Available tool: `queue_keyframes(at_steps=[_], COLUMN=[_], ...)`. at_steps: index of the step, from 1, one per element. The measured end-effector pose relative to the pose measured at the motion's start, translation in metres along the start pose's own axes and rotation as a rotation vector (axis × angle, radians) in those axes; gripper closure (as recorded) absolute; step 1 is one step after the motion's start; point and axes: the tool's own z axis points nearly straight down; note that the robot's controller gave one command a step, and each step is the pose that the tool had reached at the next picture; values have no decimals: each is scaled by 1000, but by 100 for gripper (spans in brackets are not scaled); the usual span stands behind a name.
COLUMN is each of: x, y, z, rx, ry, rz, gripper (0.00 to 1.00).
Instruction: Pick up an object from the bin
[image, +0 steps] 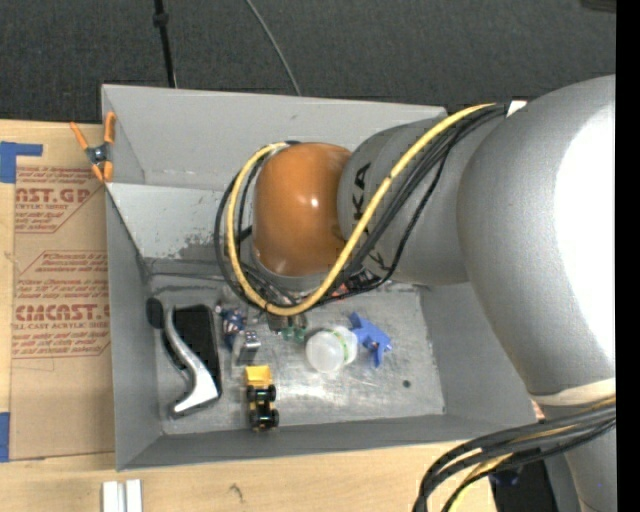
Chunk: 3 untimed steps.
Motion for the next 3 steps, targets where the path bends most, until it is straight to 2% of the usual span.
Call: queue_keyframes(at_steps=[1,2,3], x=[18,18,15], y=[-16,-16,-10], z=[50,50,49], rx=[-12,-12,-3], ry=[-48,-48,-39], rz=[102,102,90], gripper=[100,100,100])
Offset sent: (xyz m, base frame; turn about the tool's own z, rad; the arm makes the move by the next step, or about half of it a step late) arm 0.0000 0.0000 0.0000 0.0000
